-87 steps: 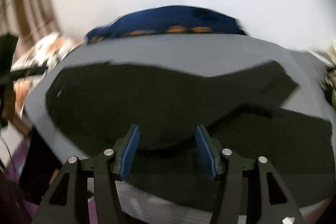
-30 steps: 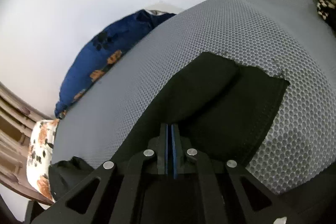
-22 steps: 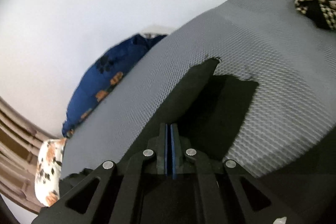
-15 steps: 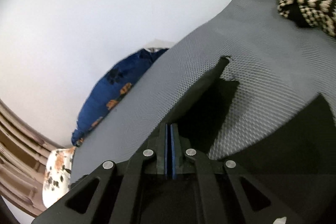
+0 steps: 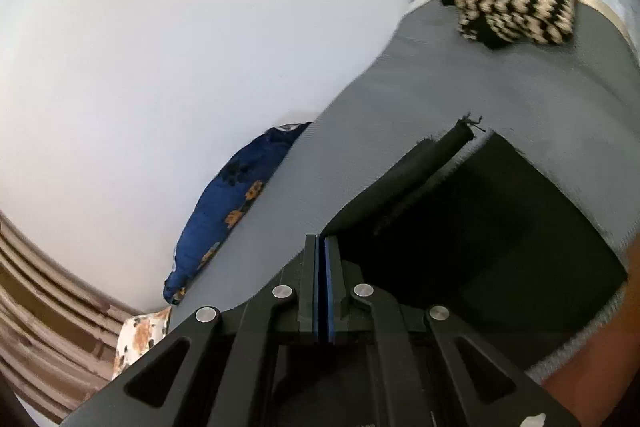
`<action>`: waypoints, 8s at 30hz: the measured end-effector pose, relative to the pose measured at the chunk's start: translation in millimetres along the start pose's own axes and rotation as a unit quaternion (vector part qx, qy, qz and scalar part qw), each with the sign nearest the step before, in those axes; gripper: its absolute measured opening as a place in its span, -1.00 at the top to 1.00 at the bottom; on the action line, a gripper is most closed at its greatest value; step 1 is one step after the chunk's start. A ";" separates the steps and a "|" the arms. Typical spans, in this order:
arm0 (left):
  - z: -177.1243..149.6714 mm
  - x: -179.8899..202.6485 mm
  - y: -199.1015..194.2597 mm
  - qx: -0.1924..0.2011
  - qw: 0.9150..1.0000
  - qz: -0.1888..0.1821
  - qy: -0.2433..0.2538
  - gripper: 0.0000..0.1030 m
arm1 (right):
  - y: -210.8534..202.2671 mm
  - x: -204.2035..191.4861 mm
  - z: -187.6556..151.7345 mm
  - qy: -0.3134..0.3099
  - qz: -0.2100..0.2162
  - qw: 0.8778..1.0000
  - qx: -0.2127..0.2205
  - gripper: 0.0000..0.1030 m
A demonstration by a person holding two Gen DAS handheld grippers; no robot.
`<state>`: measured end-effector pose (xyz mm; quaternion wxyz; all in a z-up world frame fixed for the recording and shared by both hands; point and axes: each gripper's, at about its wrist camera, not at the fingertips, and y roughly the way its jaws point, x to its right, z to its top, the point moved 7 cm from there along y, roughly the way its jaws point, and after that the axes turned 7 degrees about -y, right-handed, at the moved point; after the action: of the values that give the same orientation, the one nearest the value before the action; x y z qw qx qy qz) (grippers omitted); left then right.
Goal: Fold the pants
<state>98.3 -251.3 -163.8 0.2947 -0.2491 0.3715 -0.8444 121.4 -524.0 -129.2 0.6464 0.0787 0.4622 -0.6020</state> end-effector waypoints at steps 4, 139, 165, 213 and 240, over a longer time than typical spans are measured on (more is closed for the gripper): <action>-0.7 7.4 0.8 -0.001 1.000 0.005 0.029 0.79 | -10.6 23.0 -10.7 0.025 -0.011 1.000 -0.001 0.91; -3.1 -37.7 -46.9 0.021 0.998 0.014 -0.065 -0.58 | 54.8 -30.2 -37.9 -0.378 -0.071 0.915 -0.119 0.27; -29.7 -154.7 -96.8 0.060 0.981 0.132 -0.129 -0.58 | 261.5 -247.2 -189.7 -0.533 0.220 0.718 -0.389 0.57; -105.3 -266.4 -203.9 0.122 0.923 0.238 -0.275 -0.83 | 128.8 -257.7 -233.1 -0.511 0.163 0.810 -0.236 0.22; -164.0 -283.5 -191.5 0.046 0.927 0.244 -0.283 -0.88 | 123.4 -268.7 -363.1 -0.624 0.099 0.733 -0.253 0.87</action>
<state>132.7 126.5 -171.1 0.5956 -0.3652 0.2828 -0.6572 84.8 -63.1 -202.8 0.8415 -0.4358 0.0797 -0.3090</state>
